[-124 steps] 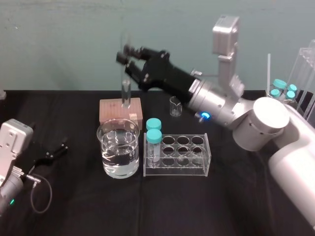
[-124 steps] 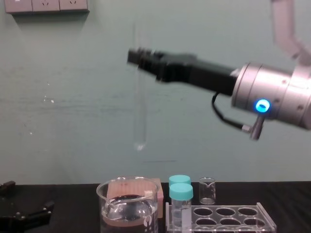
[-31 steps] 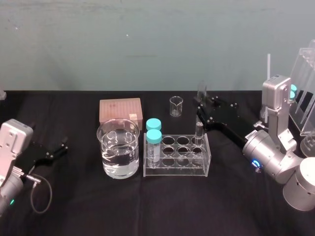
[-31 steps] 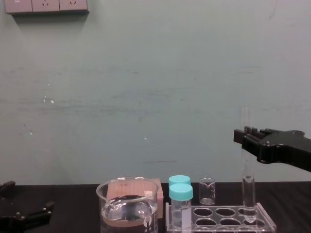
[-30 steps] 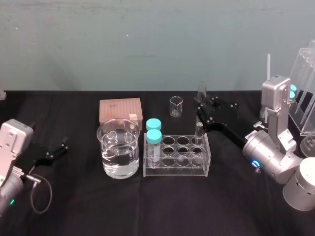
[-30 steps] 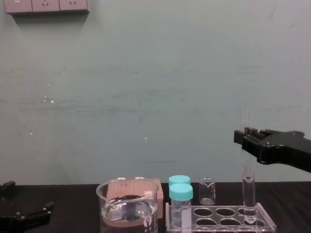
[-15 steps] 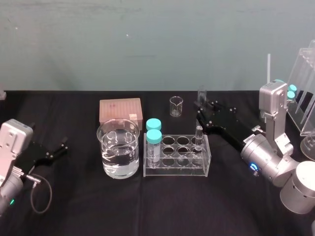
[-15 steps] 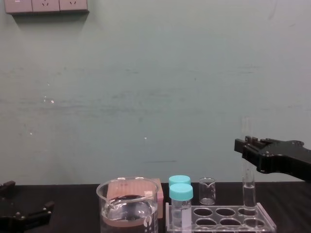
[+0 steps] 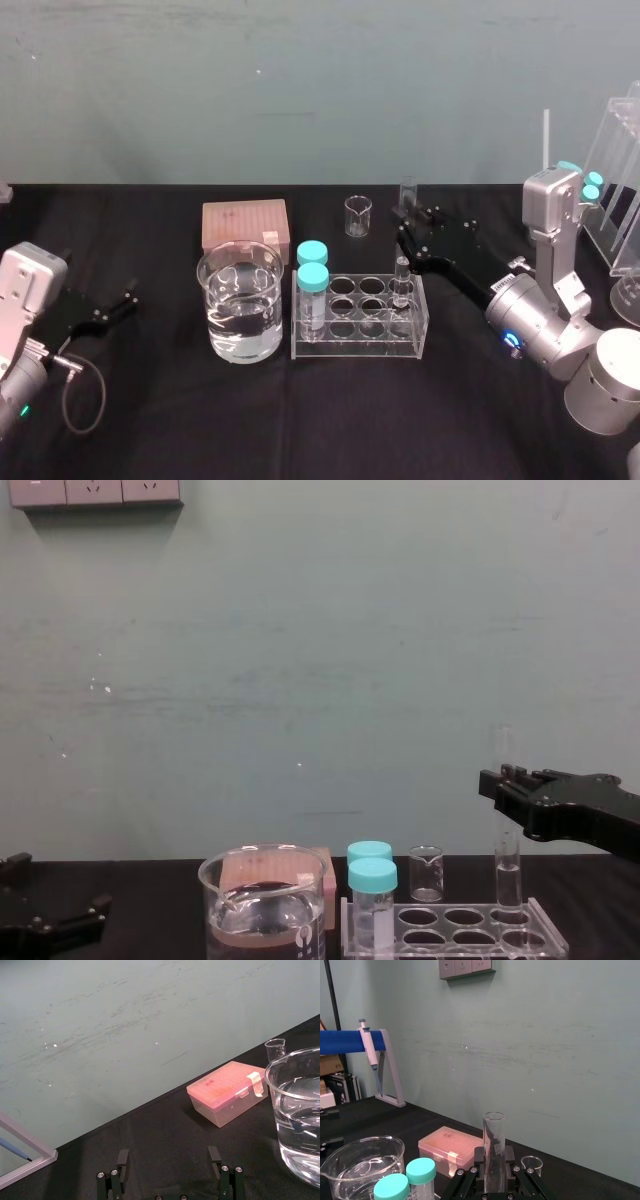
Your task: Hold the test tube with one hand and immerse one end into the beaker, then return it to the test tube rack.
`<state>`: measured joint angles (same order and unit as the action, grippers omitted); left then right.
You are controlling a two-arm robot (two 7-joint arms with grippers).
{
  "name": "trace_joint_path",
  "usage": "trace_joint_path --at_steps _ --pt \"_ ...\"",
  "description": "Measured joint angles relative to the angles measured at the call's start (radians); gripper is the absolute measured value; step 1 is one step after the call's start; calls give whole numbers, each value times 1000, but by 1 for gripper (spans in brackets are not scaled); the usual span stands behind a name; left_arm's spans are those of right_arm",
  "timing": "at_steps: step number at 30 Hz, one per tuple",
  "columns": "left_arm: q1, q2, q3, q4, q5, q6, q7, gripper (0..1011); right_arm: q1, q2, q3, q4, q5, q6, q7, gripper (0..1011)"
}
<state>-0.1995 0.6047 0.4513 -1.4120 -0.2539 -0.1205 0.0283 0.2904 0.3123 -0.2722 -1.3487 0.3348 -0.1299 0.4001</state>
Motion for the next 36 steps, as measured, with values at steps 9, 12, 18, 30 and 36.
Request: trace_joint_path --at_steps 9,12,18,30,36 --pt "0 0 0 0 0 0 0 1000 1 -4 -2 8 0 -2 4 224" --pt "0 0 0 0 0 0 0 1000 2 -4 -3 12 -2 -2 6 224" --pt "0 0 0 0 0 0 0 1000 2 -3 -5 19 -6 0 6 224" --pt "0 0 0 0 0 0 0 1000 0 -3 -8 38 -14 7 5 224" --pt "0 0 0 0 0 0 0 1000 2 -4 -8 44 -16 7 5 224"
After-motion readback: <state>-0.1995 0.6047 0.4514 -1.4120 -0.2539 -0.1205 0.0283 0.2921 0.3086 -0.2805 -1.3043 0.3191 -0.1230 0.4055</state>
